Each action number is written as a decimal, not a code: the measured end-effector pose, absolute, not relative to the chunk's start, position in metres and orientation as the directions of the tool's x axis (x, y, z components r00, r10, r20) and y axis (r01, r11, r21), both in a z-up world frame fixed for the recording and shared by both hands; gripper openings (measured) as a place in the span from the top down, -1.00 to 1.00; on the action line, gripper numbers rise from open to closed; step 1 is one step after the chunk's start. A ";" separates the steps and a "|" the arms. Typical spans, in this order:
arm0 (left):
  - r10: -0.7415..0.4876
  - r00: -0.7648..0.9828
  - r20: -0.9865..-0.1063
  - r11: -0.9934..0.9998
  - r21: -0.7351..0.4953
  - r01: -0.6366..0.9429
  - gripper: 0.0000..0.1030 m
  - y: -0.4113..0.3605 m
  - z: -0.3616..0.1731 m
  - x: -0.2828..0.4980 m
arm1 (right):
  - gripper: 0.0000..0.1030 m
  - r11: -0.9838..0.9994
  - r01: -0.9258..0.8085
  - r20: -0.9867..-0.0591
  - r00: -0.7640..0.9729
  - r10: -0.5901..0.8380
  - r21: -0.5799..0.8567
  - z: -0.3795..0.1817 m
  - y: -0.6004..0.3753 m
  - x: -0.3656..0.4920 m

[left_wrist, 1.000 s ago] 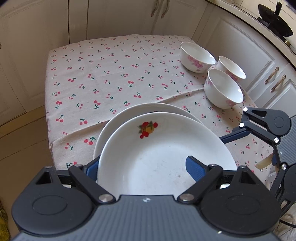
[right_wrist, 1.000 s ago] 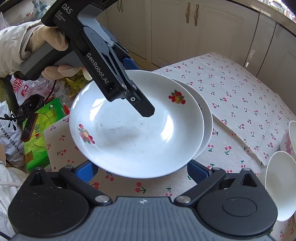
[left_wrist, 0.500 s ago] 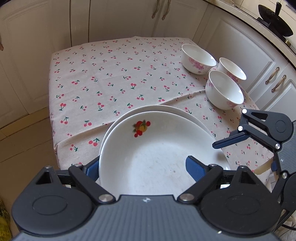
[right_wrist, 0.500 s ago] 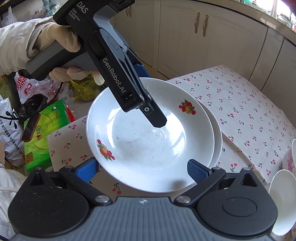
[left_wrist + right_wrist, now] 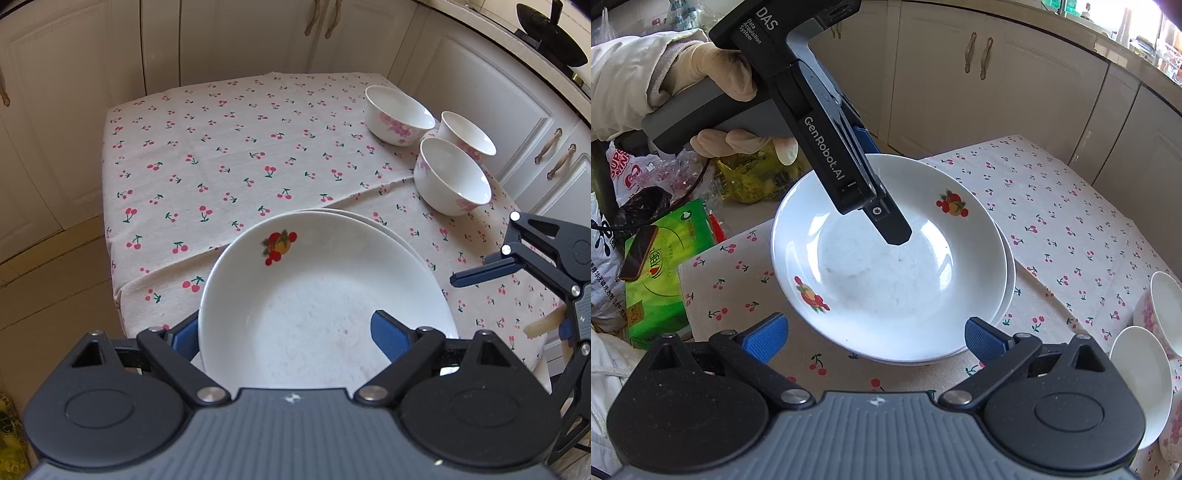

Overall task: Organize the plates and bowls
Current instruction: 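Lower the fruit-decal plate onto the plate stack with the left tool, then open the left tool and pull it away from the stack, then move the left tool to a pink-floral bowl and grasp its rim, then lift the bowl with the left tool and carry it toward the plates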

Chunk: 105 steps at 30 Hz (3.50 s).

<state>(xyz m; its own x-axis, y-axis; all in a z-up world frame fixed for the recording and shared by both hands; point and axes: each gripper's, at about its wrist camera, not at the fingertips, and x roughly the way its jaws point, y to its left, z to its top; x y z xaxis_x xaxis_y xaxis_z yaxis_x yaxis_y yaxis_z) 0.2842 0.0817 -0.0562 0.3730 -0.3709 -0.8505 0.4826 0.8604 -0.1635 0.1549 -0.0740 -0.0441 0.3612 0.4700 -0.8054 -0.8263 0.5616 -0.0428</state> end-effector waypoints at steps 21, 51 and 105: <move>-0.370 0.524 -0.767 0.825 -0.013 0.565 -0.81 0.061 -0.043 0.246 | -1.00 0.755 -0.627 -0.705 0.623 0.339 -0.192 -0.038 -0.108 0.131; -0.385 0.600 -0.701 0.823 0.034 0.567 -0.82 -0.054 -0.027 0.232 | -1.00 0.970 -0.210 -0.568 0.816 0.106 -0.120 -0.067 -0.223 0.153; -0.431 0.372 -0.822 0.672 -0.017 0.740 -0.42 -0.178 -0.072 0.343 | -0.61 0.969 -0.235 -0.575 0.804 0.150 -0.075 -0.094 -0.233 0.194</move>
